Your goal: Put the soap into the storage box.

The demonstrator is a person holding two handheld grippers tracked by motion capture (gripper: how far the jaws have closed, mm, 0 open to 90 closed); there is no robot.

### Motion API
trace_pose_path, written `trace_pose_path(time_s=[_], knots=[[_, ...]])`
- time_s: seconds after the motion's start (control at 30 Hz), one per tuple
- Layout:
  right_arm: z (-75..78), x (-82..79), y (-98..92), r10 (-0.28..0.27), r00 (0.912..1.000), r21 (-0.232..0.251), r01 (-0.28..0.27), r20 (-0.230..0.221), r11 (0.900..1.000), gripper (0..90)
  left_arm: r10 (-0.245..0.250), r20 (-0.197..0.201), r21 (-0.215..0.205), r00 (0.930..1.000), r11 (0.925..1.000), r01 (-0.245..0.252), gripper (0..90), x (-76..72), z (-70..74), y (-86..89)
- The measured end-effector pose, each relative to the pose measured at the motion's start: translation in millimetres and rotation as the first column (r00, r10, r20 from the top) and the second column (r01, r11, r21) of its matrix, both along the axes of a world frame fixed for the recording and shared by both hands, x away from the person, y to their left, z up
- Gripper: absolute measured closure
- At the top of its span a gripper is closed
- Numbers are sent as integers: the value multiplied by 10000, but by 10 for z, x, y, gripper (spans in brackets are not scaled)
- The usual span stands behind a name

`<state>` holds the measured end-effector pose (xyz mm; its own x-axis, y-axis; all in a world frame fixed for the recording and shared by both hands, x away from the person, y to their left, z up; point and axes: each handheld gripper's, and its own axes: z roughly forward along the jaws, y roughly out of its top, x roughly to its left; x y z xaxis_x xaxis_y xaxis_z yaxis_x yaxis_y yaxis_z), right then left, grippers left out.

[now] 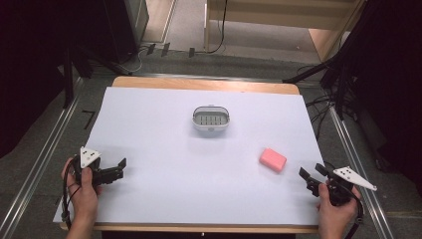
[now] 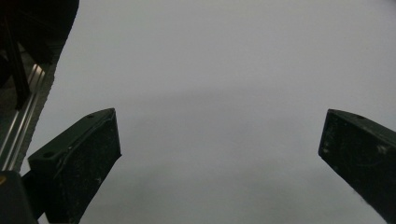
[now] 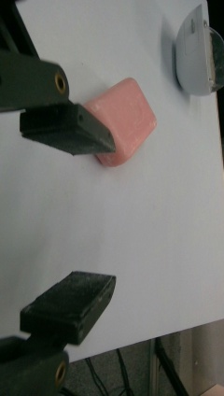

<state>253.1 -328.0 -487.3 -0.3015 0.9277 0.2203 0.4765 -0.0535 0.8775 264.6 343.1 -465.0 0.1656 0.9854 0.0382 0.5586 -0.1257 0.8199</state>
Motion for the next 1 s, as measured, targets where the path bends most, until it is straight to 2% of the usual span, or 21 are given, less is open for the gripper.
trace_pose_path(time_s=[0.07, 0.1, 0.17, 0.2, 0.23, 0.3, 0.33, 0.37, 0.4, 0.43, 0.53, 0.57, 0.6, 0.63, 0.67, 0.7, 0.73, 0.77, 0.87, 0.97, 1.0], knots=[[5, -2, 4, 137, 9999, 33, -137, 84, 9999, 348, -9, 10, -1, 10000, 10000, 9, 0, -2, 1, 0], [9, 6, 4, 270, 9994, 243, -274, 204, 9993, 351, -28, 14, 0, 10000, 10000, 28, 0, -3, 1, -1], [36, 36, -1, 436, 9990, 438, -432, -93, 9981, 353, -25, 48, 13, 10000, 10000, 25, 0, -5, 0, -2], [88, 55, 21, 300, 9992, 53, -299, -266, 9995, 356, -12, 38, 64, 10000, 10000, 11, 0, -7, 1, -5], [88, 55, 21, 300, 9992, 53, -299, -266, 9995, 356, -12, 38, 64, 10000, 10000, 11, 0, -7, 1, -5], [153, 73, 72, 551, 9961, -445, -582, -683, 9973, 328, 1, 37, 91, 10000, 10000, -2, 0, -9, 1, -10], [215, 104, 145, 1000, 9882, -1324, -1151, -1156, 9845, 299, 7, 35, 92, 10000, 10000, -7, 0, -8, 1, -10], [215, 104, 145, 1000, 9882, -1324, -1151, -1156, 9845, 299, 17, 17, 82, 10000, 10000, -18, 0, -7, 2, -10], [245, 160, 226, 1346, 9757, -2064, -1695, -1728, 9637, 260, 13, 5, 96, 10000, 10000, -14, 0, -8, 2, -10], [245, 160, 226, 1346, 9757, -2064, -1695, -1728, 9637, 260, 9, 9, 103, 10000, 9999, -9, 0, -8, 2, -11], [239, 293, 310, 1846, 9459, -2487, -2526, -2670, 9351, 225, 3, 26, 119, 10000, 9999, -3, 0, -8, 0, -13], [247, 363, 364, 1980, 9280, -2812, -2908, -3157, 9145, 188, -16, 31, 118, 10000, 9999, 15, 0, -8, 0, -13], [257, 392, 386, 2056, 9185, -2980, -3115, -3377, 9023, 166, -33, 28, 138, 10000, 9999, 32, 0, -8, 1, -12], [257, 392, 386, 2056, 9185, -2980, -3115, -3377, 9023, 166, -21, 27, 129, 10000, 9999, 21, 0, -8, 0, -13], [278, 457, 419, 2392, 8931, -3151, -3687, -3811, 8745, 135, -7, 12, 128, 10000, 9999, 7, 0, -7, 0, -15], [278, 457, 419, 2392, 8931, -3151, -3687, -3811, 8745, 135, -7, 12, 128, 10000, 9999, 7, 0, -7, 0, -15], [296, 517, 458, 2620, 8656, -3357, -4206, -4267, 8429, 127, -9, -3, 140, 10000, 9999, 9, 0, -6, 0, -16], [296, 517, 458, 2620, 8656, -3357, -4206, -4267, 8429, 127, -9, 0, 143, 10000, 9999, 9, 0, -6, -1, -18], [307, 605, 528, 2720, 8234, -3684, -4849, -4981, 7932, 48, -28, -6, 151, 10000, 9999, 28, 0, -4, -1, -16], [319, 683, 594, 2725, 7940, -3926, -5272, -5434, 7536, 9, -21, -11, 129, 10000, 9999, 21, 0, -4, -2, -17], [332, 728, 630, 2690, 7796, -3989, -5440, -5655, 7382, 0, -24, -1, 139, 10000, 9999, 24, 0, -4, -2, -17]])
